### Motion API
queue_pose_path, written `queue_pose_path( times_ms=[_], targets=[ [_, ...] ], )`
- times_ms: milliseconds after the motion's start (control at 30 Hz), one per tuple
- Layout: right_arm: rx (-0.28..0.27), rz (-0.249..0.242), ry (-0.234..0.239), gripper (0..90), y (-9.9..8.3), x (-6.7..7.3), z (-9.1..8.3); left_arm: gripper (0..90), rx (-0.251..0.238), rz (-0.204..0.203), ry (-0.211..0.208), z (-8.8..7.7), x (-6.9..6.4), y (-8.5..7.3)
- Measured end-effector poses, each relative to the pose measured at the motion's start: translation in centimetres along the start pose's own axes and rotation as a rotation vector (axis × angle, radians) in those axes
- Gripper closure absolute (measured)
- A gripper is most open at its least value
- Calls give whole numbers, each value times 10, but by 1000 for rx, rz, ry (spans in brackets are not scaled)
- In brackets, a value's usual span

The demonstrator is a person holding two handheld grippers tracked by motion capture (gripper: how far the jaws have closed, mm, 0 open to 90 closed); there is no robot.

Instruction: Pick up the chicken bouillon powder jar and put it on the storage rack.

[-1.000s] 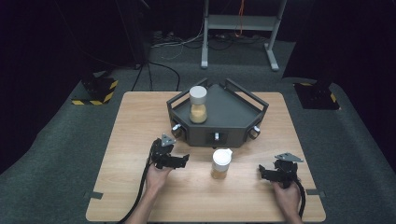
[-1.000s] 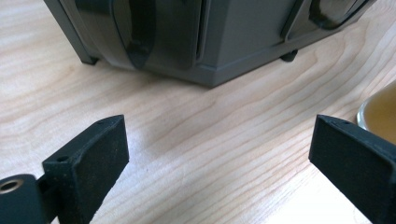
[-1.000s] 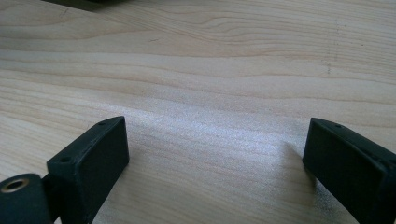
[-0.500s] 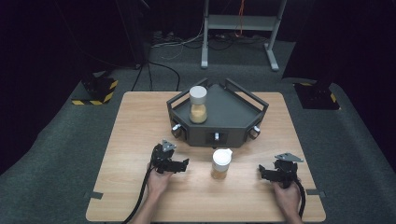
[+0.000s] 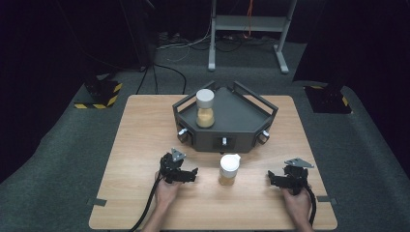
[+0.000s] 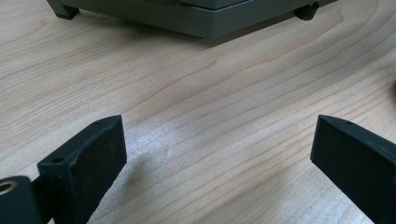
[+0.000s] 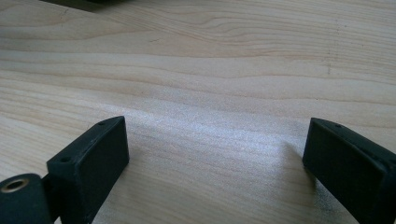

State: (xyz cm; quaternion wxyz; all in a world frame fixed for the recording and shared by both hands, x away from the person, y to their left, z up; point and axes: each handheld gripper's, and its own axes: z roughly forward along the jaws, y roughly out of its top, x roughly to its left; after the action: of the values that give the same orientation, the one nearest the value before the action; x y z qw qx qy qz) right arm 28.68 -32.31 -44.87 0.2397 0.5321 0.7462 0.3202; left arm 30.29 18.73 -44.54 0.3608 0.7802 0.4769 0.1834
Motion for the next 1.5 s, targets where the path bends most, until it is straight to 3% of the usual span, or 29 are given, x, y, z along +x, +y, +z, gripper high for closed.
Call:
queue_pose_path(
  times_ms=[300, 567, 1500],
  targets=[
    [0, 0, 0, 62, 0, 0, 0, 31, 18, 4, 11, 7, -6, -2],
    [0, -1, 0, 62, 0, 0, 0, 32, 23, 33, 49, 8, -17, -2],
    [0, 15, -18, 57, 0, 5, 0, 23, 24, 34, 48, 8, -17, -3]
  ],
)
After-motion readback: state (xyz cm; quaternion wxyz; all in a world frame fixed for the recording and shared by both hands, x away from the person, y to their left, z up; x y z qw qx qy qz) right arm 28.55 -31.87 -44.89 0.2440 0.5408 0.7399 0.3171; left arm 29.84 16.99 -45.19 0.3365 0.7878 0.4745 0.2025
